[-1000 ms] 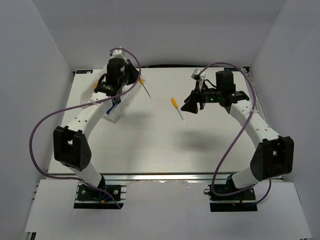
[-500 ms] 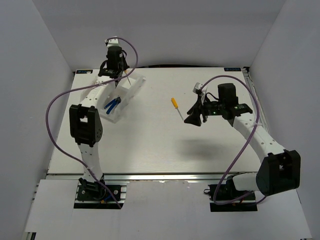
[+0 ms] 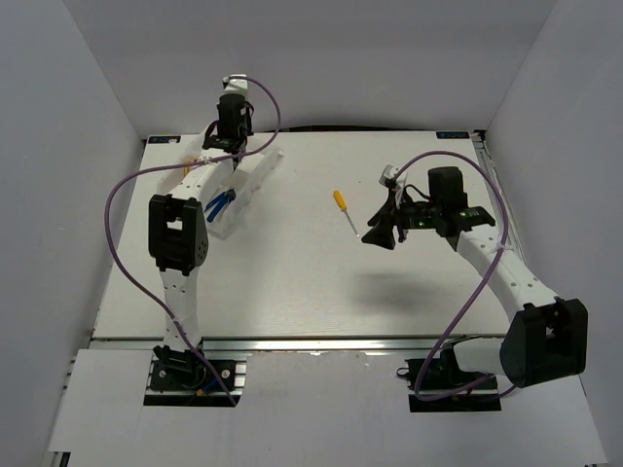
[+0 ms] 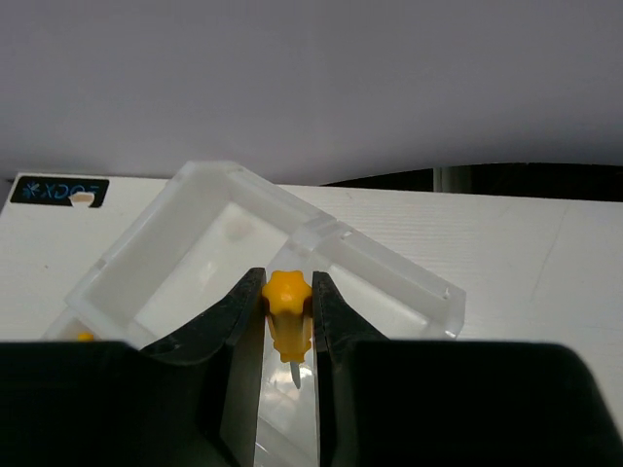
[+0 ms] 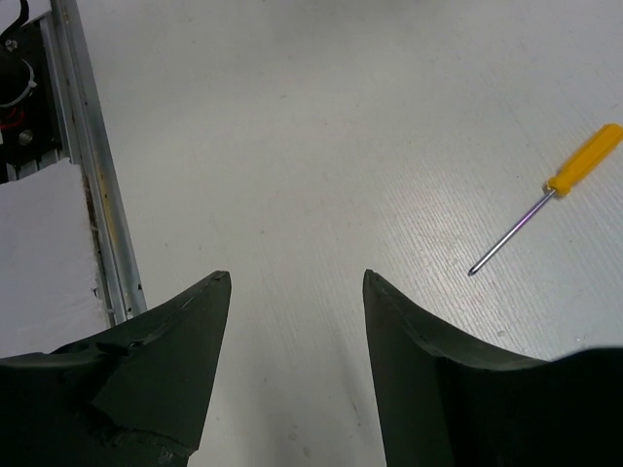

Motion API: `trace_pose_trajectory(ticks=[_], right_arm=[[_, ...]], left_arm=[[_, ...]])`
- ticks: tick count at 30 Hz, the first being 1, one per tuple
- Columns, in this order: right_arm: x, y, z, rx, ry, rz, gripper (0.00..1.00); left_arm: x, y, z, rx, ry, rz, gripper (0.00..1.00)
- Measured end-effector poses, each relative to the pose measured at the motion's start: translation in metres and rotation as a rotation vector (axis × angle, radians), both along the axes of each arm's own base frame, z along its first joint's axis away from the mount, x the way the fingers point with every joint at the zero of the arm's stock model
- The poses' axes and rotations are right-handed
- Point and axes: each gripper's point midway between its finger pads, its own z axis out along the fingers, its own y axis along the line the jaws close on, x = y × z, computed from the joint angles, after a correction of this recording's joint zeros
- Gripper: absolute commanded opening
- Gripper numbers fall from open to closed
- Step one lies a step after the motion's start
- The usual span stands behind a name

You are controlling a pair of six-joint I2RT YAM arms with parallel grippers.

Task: Sort the tools into containers

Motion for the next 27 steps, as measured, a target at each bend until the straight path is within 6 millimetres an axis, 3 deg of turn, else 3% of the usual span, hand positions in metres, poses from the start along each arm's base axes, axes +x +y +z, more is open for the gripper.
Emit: trace_pose_trajectory(ticks=[7,16,25,27], right_arm=[[0.0,-0.001,-0.002,-0.001,0.004,-0.003,0.63],[0.003,-0.005,-0.002,-0.005,-0.001,-0.015,0.64],[-0.003,-0.007,-0.009,-0.011,0.009,-0.019,0.64],[-0.003,-0.007,-0.008,-0.011,0.008,-0.019,0.64]], left_arm=[[0.002,-0.013,-0.002,0.148,0.001,-0.059,0.0],[0.001,-0.04,-0.066,0.314,0.138,-0.138,0.0],[-0.006,-0.036,-0.067,0.484,0.174,-0.126,0.0],[-0.008,-0.036,-0.07,0.513,0.185,-0.127,0.07]])
